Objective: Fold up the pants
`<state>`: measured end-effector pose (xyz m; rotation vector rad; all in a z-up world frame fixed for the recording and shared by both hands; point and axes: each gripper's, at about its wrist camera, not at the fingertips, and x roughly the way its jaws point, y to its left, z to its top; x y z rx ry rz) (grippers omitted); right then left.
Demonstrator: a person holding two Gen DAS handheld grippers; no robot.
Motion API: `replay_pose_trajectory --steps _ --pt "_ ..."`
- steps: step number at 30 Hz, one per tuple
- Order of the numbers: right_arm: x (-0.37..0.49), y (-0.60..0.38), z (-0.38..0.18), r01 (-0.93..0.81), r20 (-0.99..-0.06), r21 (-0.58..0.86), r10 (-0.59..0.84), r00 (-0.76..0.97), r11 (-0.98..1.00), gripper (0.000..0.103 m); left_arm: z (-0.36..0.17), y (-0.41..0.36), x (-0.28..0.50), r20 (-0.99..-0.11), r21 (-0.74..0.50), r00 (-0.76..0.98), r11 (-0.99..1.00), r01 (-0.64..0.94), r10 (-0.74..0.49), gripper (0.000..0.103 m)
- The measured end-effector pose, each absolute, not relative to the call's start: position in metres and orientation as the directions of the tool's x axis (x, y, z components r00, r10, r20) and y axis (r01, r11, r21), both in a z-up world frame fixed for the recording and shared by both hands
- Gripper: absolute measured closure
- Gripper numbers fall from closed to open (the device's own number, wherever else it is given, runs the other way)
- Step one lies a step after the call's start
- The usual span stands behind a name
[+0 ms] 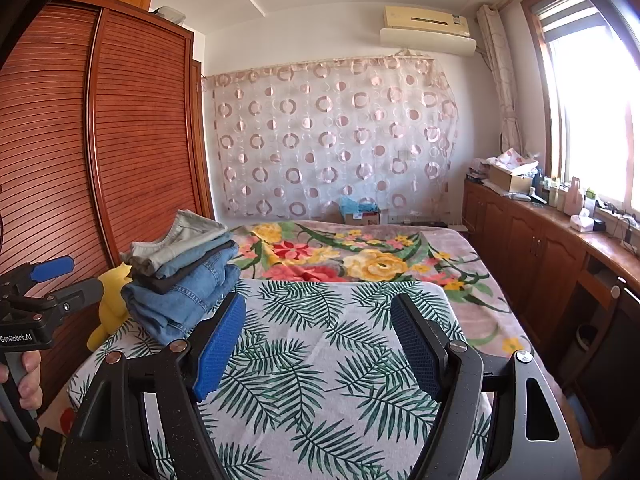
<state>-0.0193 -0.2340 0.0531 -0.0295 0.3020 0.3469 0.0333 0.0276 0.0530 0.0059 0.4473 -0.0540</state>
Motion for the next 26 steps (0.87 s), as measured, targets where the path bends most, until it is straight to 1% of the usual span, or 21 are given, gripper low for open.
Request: replay_pose_trajectory --steps 26 --pt "-0.0219 -0.2311 0.0533 -0.342 -0.289 0.024 0.334 0.897 0.939 0.026 0.0513 0.0264 0.0323 -0.429 -0.003 0.902 0.999 0.053 -0.050 0.000"
